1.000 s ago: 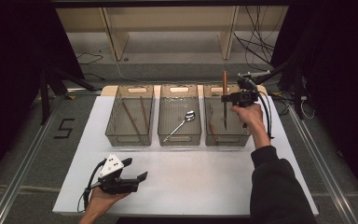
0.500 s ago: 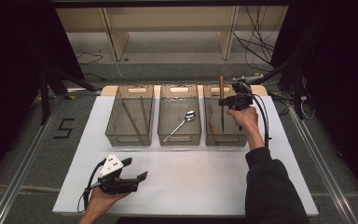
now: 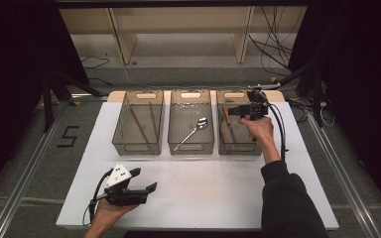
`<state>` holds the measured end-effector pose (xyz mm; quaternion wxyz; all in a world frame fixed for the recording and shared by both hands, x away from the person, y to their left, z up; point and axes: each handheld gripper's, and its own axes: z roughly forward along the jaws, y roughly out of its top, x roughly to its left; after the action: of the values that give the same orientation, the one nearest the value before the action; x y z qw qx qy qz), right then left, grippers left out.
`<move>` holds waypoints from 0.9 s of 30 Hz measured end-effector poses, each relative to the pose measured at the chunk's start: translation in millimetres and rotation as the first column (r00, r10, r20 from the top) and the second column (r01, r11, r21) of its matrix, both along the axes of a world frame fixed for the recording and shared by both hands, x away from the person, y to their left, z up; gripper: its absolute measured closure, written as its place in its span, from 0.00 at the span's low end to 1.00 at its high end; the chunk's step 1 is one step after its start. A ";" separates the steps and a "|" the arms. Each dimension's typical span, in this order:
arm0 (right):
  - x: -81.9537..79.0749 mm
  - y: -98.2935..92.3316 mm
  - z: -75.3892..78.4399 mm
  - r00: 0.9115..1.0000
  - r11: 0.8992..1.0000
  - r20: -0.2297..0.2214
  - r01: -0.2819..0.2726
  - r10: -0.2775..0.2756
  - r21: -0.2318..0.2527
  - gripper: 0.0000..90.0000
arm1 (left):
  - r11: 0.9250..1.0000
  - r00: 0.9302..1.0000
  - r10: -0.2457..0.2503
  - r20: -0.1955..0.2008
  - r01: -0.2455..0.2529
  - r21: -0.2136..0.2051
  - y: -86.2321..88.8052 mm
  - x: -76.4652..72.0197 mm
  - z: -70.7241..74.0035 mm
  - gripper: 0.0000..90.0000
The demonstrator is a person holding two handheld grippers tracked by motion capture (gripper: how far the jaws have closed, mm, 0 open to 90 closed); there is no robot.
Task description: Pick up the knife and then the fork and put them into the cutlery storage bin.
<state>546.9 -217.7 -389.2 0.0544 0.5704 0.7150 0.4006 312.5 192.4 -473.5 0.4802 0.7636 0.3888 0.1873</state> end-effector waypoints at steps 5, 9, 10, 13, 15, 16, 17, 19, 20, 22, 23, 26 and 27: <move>-8.7 0.5 6.1 0.999 1.000 0.032 -0.026 0.026 0.011 0.56 | 1.000 1.000 0.006 0.002 -0.006 -0.003 1.1 0.4 0.0 0.22; -21.2 1.9 10.8 0.996 0.998 0.072 -0.057 0.056 0.019 0.51 | 1.000 1.000 0.007 -0.006 -0.007 -0.014 1.6 0.6 -0.2 0.22; -24.9 2.5 12.0 0.995 0.998 0.081 -0.067 0.066 0.020 0.49 | 1.000 1.000 0.008 -0.006 -0.008 -0.013 1.8 0.7 -0.3 0.22; -37.6 5.1 14.0 0.987 0.994 0.117 -0.113 0.111 0.007 0.46 | 1.000 1.000 0.007 -0.009 -0.007 -0.019 3.1 1.4 -0.3 0.22; -47.3 6.7 14.6 0.981 0.990 0.139 -0.141 0.138 0.009 0.44 | 1.000 1.000 0.011 -0.014 -0.011 -0.028 3.4 1.7 -0.6 0.22; -52.4 7.4 15.0 0.977 0.988 0.150 -0.153 0.150 0.013 0.43 | 1.000 1.000 0.011 -0.016 -0.011 -0.029 3.7 1.8 -0.6 0.22; -57.2 7.8 15.1 0.974 0.986 0.164 -0.164 0.159 0.016 0.42 | 1.000 1.000 0.010 -0.018 -0.011 -0.029 3.8 1.9 -0.6 0.22; -67.2 8.4 15.3 0.965 0.981 0.186 -0.193 0.183 0.036 0.41 | 1.000 1.000 0.012 -0.017 -0.012 -0.029 3.7 2.0 -1.0 0.22; -71.9 8.9 15.0 0.961 0.977 0.195 -0.208 0.195 0.044 0.41 | 1.000 1.000 0.012 -0.016 -0.013 -0.028 3.6 2.0 -1.1 0.22; -81.6 9.8 14.4 0.954 0.973 0.218 -0.225 0.208 0.056 0.41 | 1.000 1.000 0.011 -0.019 -0.012 -0.028 3.9 2.1 -1.0 0.22; -86.5 10.4 14.3 0.950 0.970 0.228 -0.235 0.216 0.060 0.40 | 0.999 1.000 0.010 -0.020 -0.011 -0.030 4.2 2.2 -1.0 0.21; -101.1 12.5 12.8 0.935 0.964 0.266 -0.258 0.233 0.062 0.39 | 0.999 1.000 0.008 -0.026 -0.009 -0.040 4.3 2.4 -0.8 0.21; -105.6 13.1 11.8 0.930 0.962 0.277 -0.267 0.241 0.060 0.38 | 0.999 1.000 0.005 -0.029 -0.006 -0.045 4.4 2.6 -0.6 0.21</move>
<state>441.3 -204.7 -377.4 0.0703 0.4160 0.7486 0.5114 315.1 196.8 -474.1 0.4913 0.7541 0.4018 0.1688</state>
